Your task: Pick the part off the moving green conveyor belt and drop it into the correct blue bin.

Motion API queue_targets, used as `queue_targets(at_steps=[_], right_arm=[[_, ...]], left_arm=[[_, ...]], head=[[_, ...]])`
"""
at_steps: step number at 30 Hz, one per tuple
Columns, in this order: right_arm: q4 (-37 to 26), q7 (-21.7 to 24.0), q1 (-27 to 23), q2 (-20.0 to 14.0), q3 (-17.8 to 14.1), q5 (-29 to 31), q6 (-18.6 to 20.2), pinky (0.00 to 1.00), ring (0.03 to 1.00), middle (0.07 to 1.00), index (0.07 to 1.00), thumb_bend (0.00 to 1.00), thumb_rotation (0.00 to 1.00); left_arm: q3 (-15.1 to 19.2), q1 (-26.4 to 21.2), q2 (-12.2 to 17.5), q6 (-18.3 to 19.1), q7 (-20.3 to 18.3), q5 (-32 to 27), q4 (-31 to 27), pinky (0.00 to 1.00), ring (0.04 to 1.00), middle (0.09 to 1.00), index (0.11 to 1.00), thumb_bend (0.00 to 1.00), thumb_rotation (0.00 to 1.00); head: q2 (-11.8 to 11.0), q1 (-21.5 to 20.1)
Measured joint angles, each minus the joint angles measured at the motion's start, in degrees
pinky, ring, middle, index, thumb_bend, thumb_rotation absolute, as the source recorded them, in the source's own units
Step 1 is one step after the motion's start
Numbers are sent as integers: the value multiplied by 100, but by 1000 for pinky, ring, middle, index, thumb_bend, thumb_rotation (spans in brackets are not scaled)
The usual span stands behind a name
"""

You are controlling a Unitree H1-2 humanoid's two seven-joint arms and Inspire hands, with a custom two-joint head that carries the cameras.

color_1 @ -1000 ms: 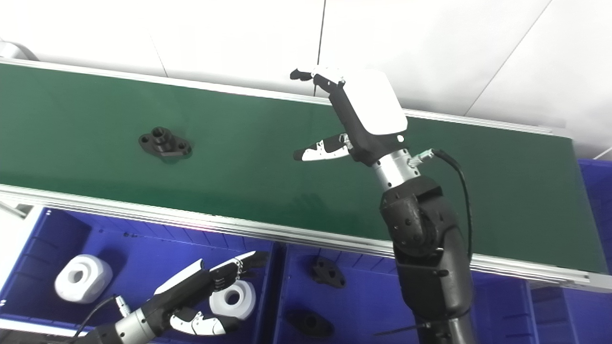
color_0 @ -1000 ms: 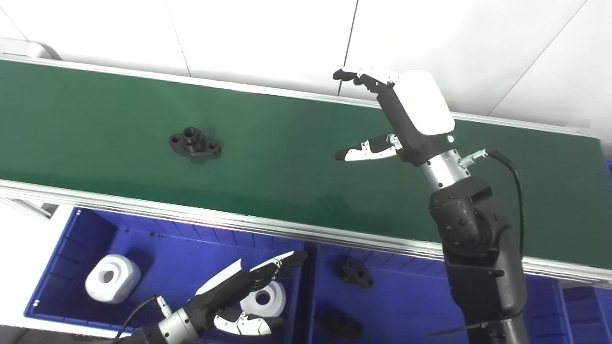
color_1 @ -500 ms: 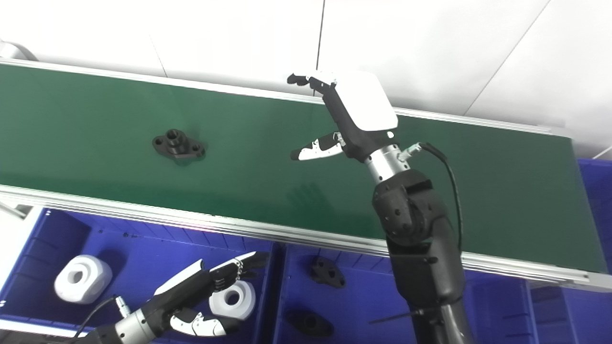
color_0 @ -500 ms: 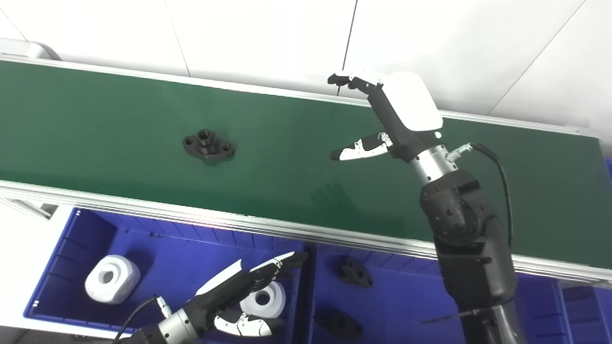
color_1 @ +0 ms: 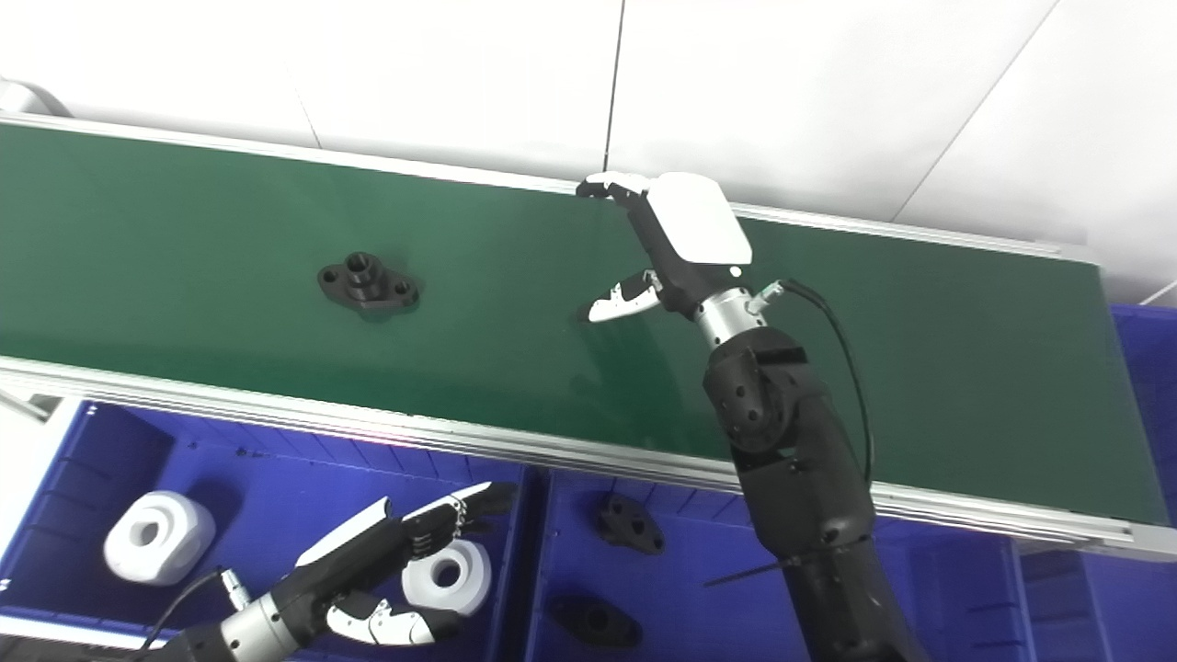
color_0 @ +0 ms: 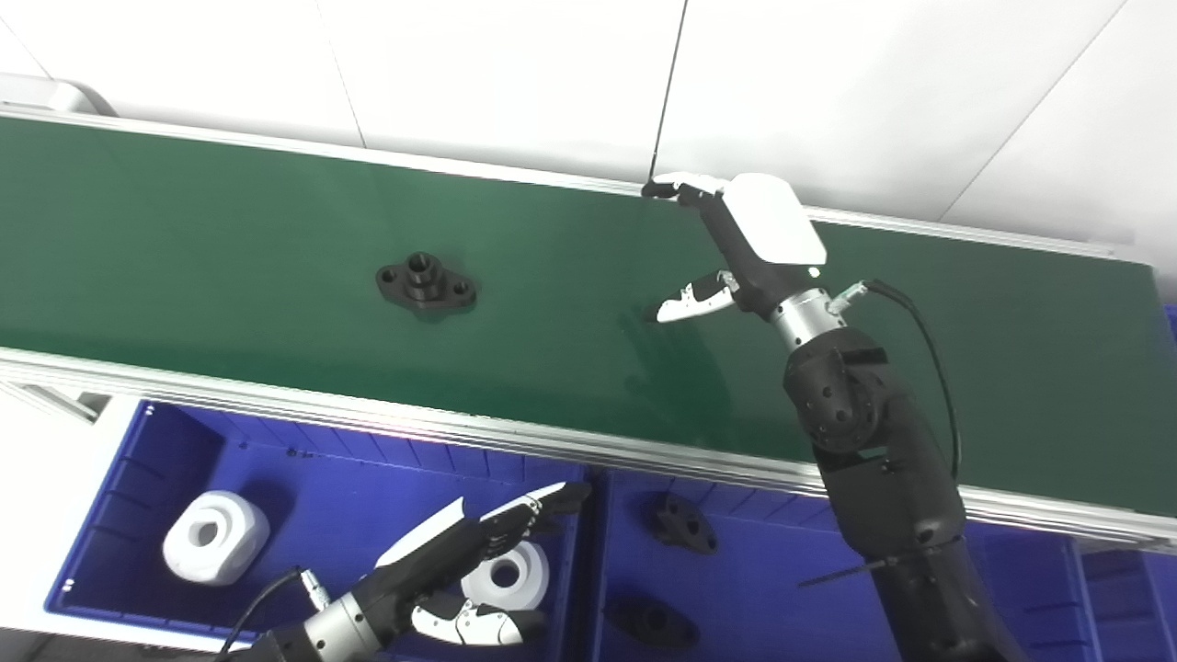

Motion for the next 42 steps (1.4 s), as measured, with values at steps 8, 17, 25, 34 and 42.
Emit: queue_targets(at_steps=[8,17,25,34,42], right_arm=[[200,-85,-37,-53,81,37,0,702,779,797,780,814,161],[199,-171,-36,-78,130,58,1,699,774,796,778,810,161],[287,-228,-35,-63,164,60,7,696,771,801,779,812,167],[432,-271,-32,-14,199,35,13,689,771,800,777,818,170],[782,-328,-83,59,280,30,13,676,762,792,770,832,156]], left_arm=[[10,9,1,0,2,-1,0,912,959,977,952,439,456],[10,12,10,0,-4,-2,0,905,958,976,951,435,453],[7,33,19,0,-5,-2,-14,918,966,980,956,437,464],[6,91,36,3,-6,0,-141,921,966,981,956,433,453],[5,102,36,3,-5,3,-144,921,968,984,959,435,476]], head=[[26,-9],[35,-18],[62,-26],[88,-26],[106,-26]])
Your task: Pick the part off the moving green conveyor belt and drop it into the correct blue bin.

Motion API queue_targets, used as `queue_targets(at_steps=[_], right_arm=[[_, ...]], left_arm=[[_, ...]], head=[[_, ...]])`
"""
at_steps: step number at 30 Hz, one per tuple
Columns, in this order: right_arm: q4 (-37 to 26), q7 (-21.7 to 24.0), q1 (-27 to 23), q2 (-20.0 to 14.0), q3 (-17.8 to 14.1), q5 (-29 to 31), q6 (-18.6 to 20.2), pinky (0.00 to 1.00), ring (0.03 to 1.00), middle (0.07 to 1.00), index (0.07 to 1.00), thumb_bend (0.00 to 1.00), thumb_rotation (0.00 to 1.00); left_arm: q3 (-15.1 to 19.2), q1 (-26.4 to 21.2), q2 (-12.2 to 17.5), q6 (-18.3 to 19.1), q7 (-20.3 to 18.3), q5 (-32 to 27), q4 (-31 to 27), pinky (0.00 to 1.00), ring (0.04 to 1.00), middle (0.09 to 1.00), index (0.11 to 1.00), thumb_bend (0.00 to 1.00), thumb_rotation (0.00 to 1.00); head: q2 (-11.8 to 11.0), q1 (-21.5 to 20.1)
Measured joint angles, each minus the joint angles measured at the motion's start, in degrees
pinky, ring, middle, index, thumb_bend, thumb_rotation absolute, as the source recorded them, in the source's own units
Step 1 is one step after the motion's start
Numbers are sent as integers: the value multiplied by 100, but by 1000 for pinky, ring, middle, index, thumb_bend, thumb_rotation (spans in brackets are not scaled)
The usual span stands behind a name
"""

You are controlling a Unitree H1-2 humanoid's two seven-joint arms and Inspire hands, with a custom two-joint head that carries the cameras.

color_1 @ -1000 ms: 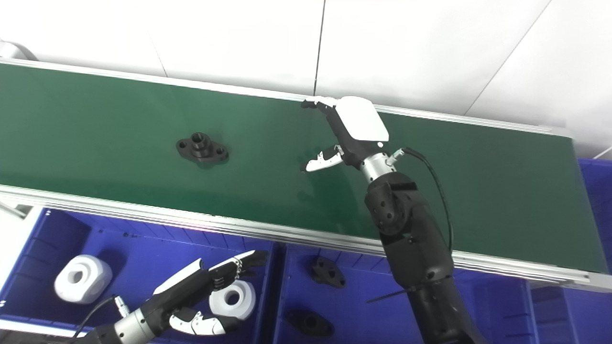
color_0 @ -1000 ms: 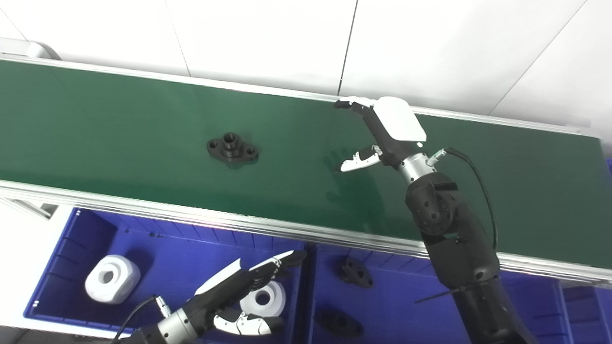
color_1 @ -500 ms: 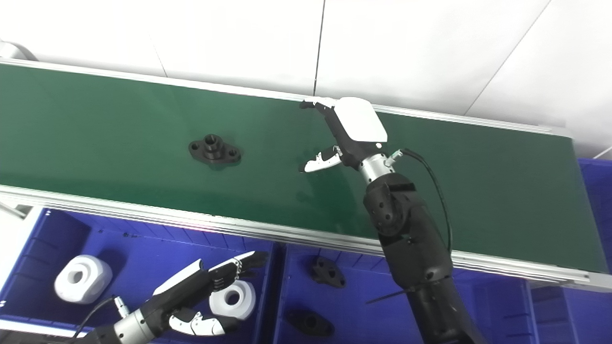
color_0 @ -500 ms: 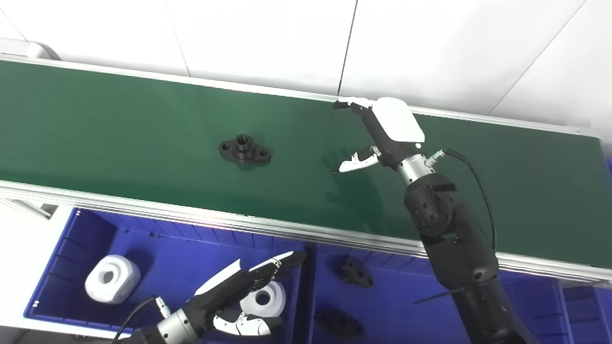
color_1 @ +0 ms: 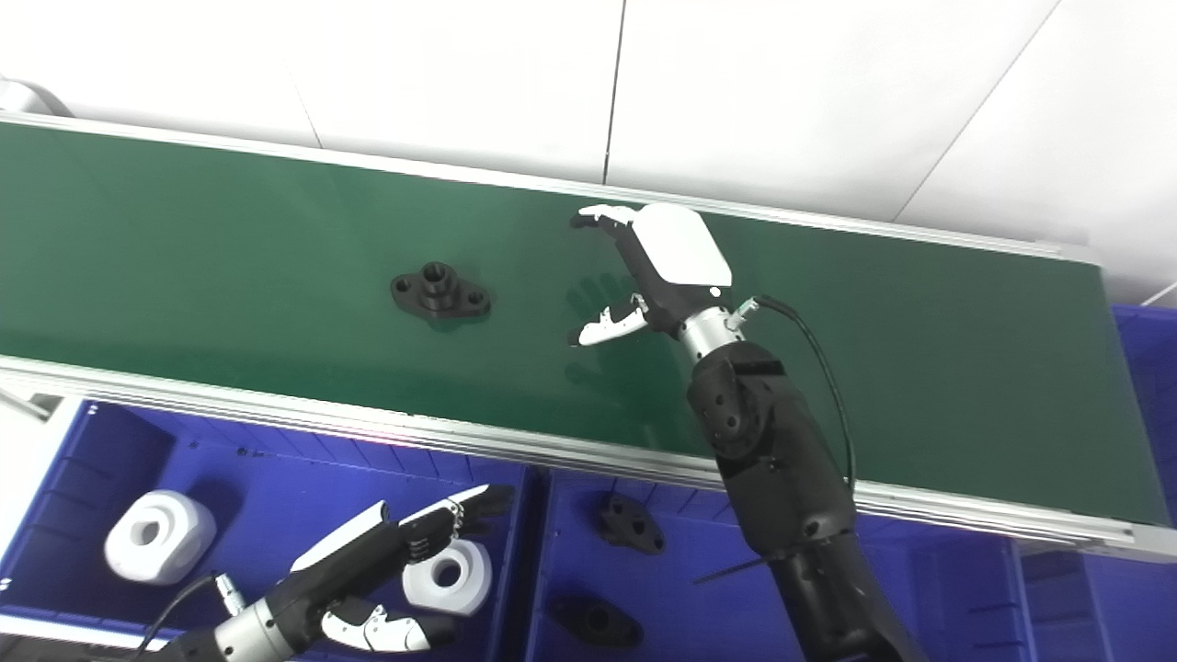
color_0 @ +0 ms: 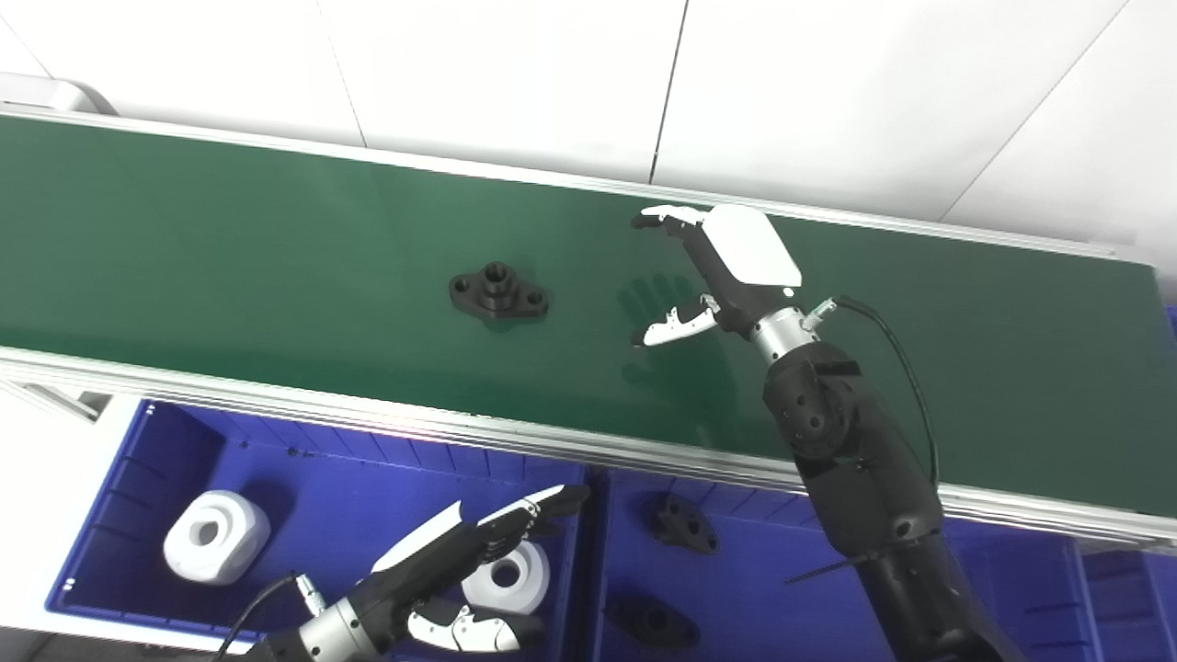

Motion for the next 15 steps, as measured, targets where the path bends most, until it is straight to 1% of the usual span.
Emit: queue_targets(at_steps=[4,8,15], right_arm=[[19,-117,-46,76,63,1,0,682,767,797,774,829,159],[30,-135,-103,156,130,1,0,690,774,799,774,844,136],[189,-179,-156,169,221,-3,0,692,771,790,769,851,150]], left_arm=[[-1,8,6,0,2,42,-11,914,965,986,959,422,485],[-11,21,5,0,3,110,-32,915,965,985,957,423,473],[-17,53,2,0,6,116,-32,921,967,984,956,429,467]], head=[[17,0],[17,18],[26,9]])
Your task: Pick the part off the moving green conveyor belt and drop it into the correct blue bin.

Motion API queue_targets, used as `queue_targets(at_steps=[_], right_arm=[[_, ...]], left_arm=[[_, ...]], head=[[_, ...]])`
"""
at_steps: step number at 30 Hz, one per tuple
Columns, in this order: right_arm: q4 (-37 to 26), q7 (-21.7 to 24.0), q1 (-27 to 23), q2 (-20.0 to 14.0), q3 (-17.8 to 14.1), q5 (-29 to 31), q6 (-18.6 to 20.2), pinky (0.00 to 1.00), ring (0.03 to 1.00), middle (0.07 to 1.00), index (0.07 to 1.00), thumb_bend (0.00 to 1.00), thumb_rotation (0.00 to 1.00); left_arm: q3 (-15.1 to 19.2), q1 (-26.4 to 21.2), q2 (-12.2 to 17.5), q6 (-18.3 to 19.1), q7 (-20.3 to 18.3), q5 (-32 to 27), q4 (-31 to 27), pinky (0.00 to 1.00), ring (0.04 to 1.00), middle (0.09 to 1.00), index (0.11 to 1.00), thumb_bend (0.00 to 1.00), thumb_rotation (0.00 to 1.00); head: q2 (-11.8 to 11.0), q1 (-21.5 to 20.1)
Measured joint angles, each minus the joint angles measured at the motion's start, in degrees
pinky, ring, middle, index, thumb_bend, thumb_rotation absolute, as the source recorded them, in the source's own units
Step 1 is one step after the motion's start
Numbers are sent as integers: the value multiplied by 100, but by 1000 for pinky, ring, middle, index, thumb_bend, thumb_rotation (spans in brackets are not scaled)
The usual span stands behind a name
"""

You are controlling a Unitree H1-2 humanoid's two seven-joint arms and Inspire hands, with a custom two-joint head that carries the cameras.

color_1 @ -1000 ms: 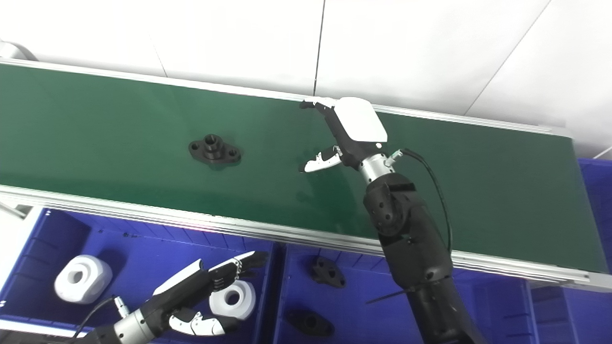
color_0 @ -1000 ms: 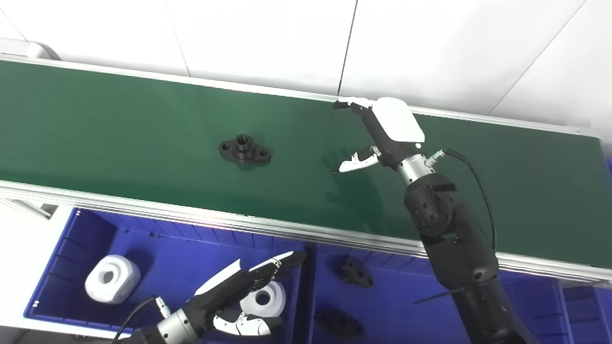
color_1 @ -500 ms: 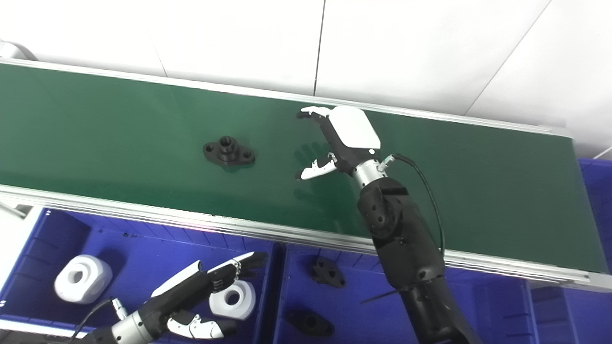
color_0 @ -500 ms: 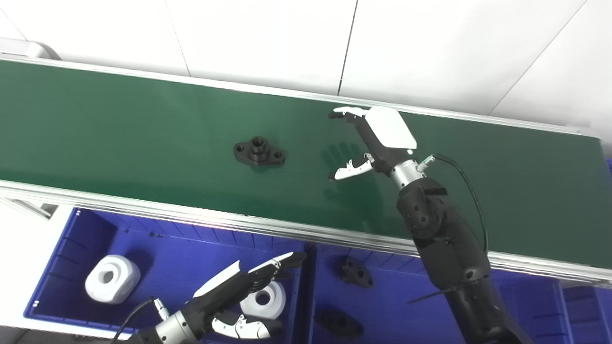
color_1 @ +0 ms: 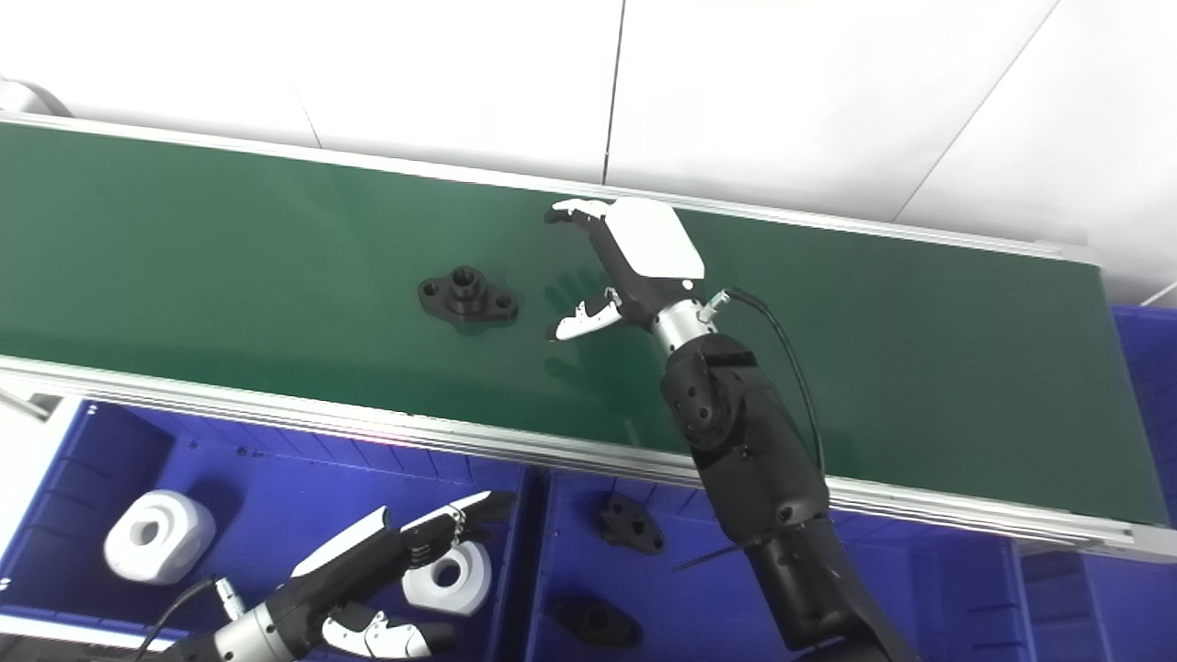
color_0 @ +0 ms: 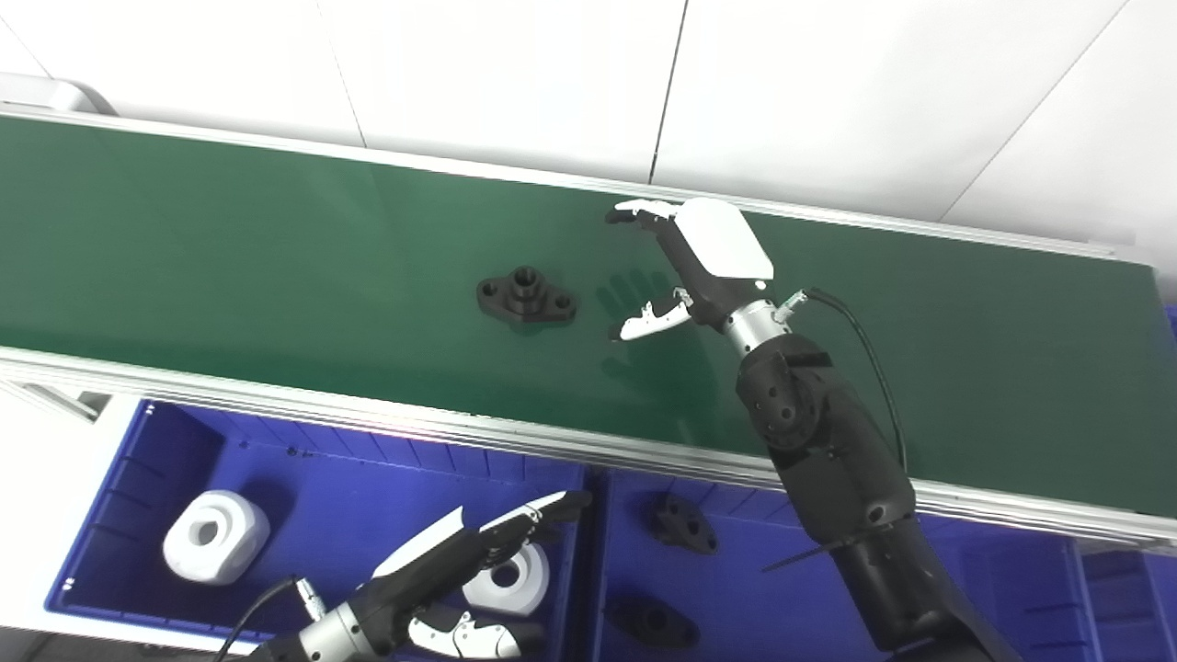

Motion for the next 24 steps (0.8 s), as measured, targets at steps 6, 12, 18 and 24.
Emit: queue_targets(at_steps=[6,12,18,24], right_arm=[[24,-1,-15,26,93,-9,0,682,754,777,768,845,146],[168,-3,-92,80,238,-31,0,705,776,795,784,825,170],[275,-2,-157,142,317,-47,0,716,788,804,785,830,155],[655,-159,-276,181,411,-89,-5,689,757,776,758,882,59]], left_arm=[[4,0,-1,2,2,-3,0,922,968,984,957,428,477],[5,-3,-1,2,2,-1,0,916,964,983,958,428,493],[6,-1,-1,2,7,4,-15,916,965,982,955,433,503],[5,21,1,16,6,4,-73,912,963,983,956,421,480]], head=[[0,0],[9,0],[44,-9],[61,17]])
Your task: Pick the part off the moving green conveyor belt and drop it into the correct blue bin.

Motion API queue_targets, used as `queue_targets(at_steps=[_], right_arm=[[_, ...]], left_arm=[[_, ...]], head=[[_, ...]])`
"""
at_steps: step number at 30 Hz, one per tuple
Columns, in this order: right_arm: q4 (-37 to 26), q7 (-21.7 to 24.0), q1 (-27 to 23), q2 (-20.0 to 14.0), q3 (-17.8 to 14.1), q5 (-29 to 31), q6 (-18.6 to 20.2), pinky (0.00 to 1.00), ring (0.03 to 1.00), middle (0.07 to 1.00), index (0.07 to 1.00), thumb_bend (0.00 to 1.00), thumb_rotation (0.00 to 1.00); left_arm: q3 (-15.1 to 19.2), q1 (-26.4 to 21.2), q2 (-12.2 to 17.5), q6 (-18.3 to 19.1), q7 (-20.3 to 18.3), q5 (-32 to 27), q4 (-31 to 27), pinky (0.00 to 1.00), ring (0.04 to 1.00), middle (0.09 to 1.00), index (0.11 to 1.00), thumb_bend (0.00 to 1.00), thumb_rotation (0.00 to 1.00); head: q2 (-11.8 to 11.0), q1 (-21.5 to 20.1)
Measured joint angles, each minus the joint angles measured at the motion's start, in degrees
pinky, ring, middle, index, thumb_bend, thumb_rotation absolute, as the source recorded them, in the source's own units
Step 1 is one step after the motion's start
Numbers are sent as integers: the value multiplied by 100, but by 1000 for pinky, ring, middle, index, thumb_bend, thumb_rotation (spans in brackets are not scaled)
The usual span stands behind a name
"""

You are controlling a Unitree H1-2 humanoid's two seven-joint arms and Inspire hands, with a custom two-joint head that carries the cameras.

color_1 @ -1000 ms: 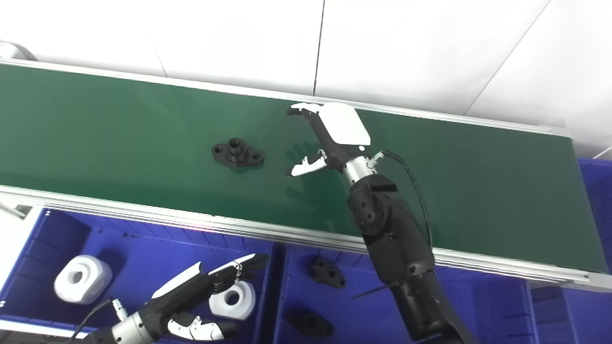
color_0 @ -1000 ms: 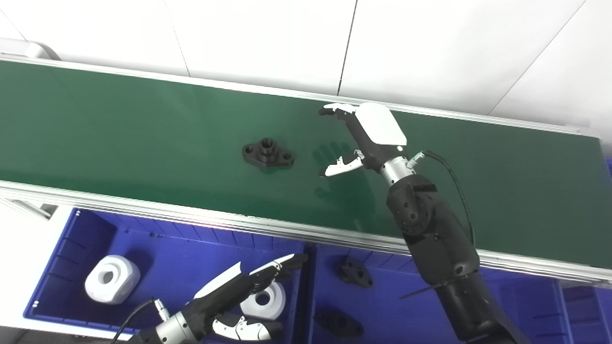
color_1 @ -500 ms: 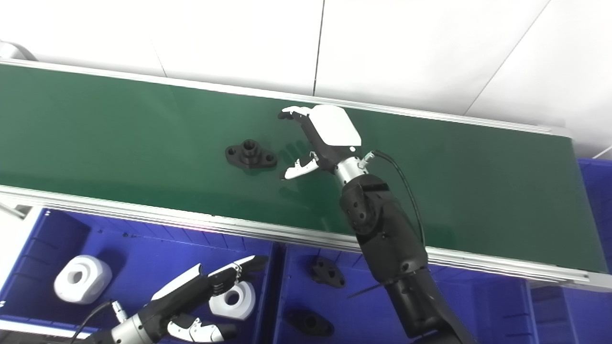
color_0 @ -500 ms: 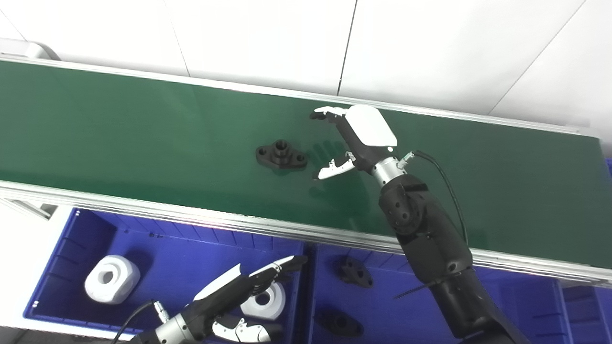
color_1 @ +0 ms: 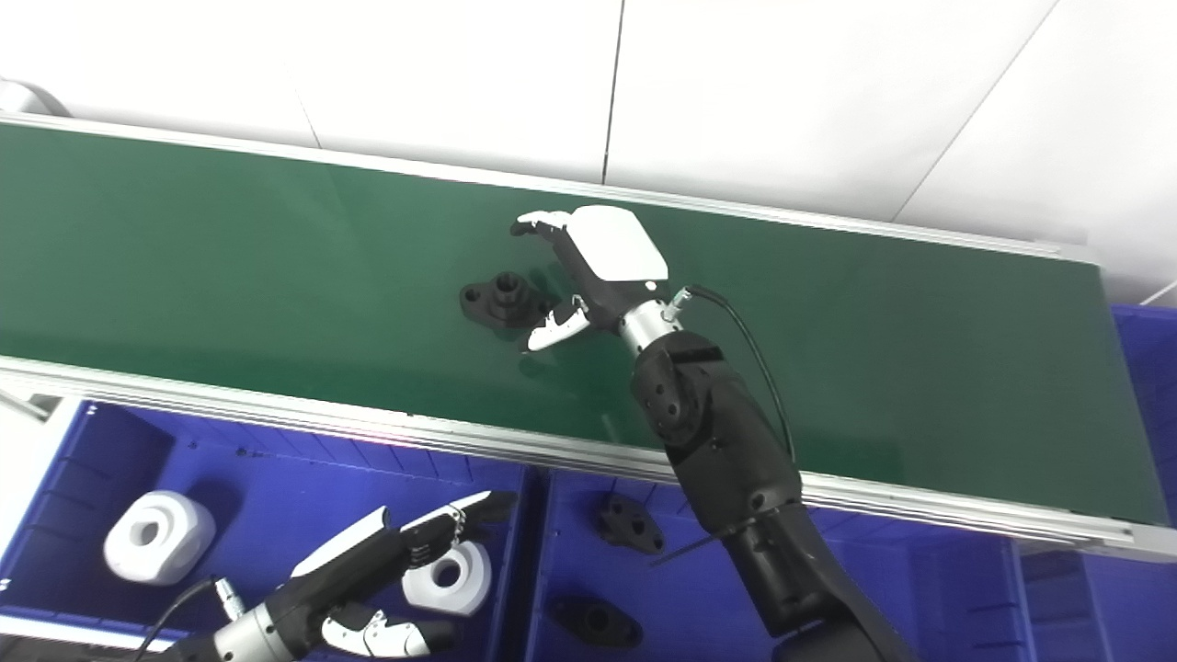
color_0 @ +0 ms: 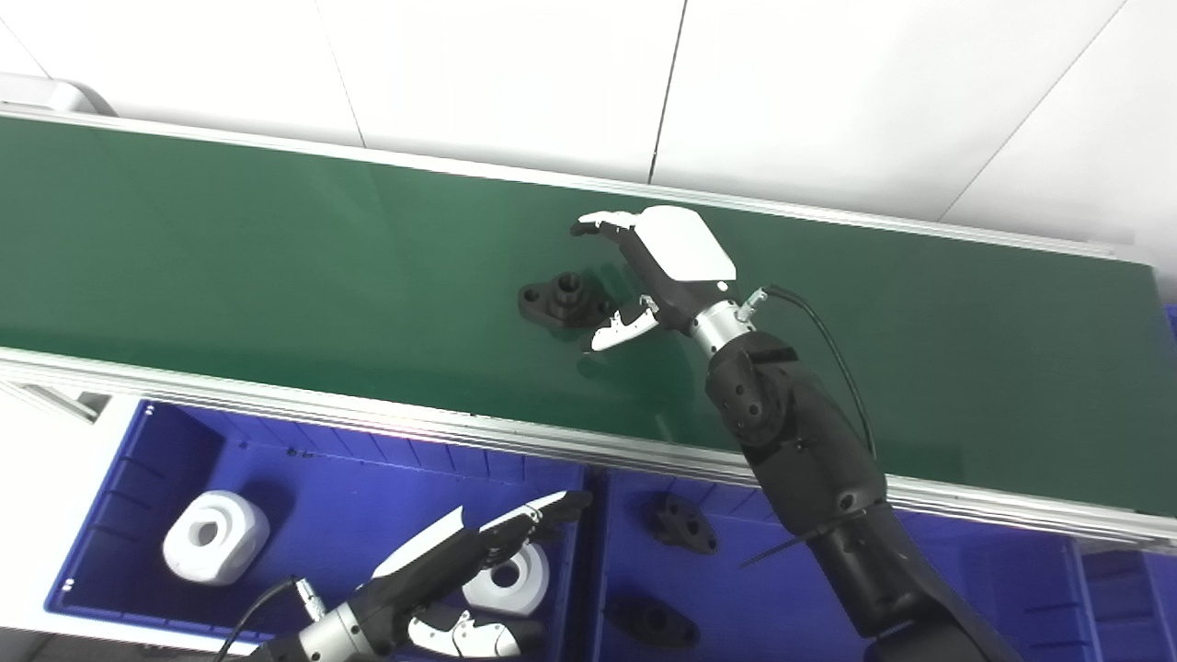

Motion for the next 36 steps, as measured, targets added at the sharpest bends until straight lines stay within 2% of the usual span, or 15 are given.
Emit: queue_targets(at_steps=[4,5,7,8,9,10,11,13,15,16,29,36], right_arm=[[242,-181,-78,1,70,-23,1,658,708,726,723,886,4],[331,-231,-125,6,90,-21,1,637,663,695,699,849,1],[560,-339,-243,21,104,23,-4,621,638,678,685,820,0],[638,-372,-284,24,109,59,-11,592,613,652,592,669,55],[766,-452,-330,36,126,111,-59,573,596,635,534,575,89],[848,-487,-358,52,134,153,-69,553,581,573,509,550,45],[903,-510,-377,65,152,191,-76,532,492,541,505,530,18],[999,-649,-402,80,197,198,-78,499,441,526,509,518,4],[1076,-753,-430,75,222,210,-78,372,435,540,515,500,0],[1086,-774,-435,69,232,230,-78,355,435,543,515,497,0],[937,-829,-420,-33,339,306,-57,331,433,549,501,495,0],[729,-610,-383,-113,334,305,-12,306,442,560,499,492,0]], left_arm=[[4,29,1,4,-2,-23,-68,912,965,985,957,417,451],[4,29,1,4,-4,-33,-68,915,967,986,959,419,451],[9,32,3,4,-4,-76,-72,916,968,987,960,422,456],[13,34,5,4,-4,-81,-76,917,968,986,958,424,458],[22,46,7,4,-3,-81,-87,918,968,985,958,425,460],[26,50,12,4,-3,-83,-91,919,969,986,958,422,455],[32,53,17,4,-4,-87,-90,919,971,987,960,419,453],[38,53,32,3,-6,-135,-90,917,969,987,961,417,461],[46,53,50,3,-8,-150,-89,915,969,989,963,416,475],[46,52,60,3,-10,-151,-90,915,969,989,964,416,475],[54,23,170,26,-30,-279,-92,930,979,993,967,411,470],[55,9,175,30,-76,-402,-91,937,981,994,968,419,482]], head=[[9,9],[26,18],[35,18],[35,18],[44,0],[44,0],[53,-26],[53,-79],[53,-97],[53,-105],[79,-202],[79,-246]])
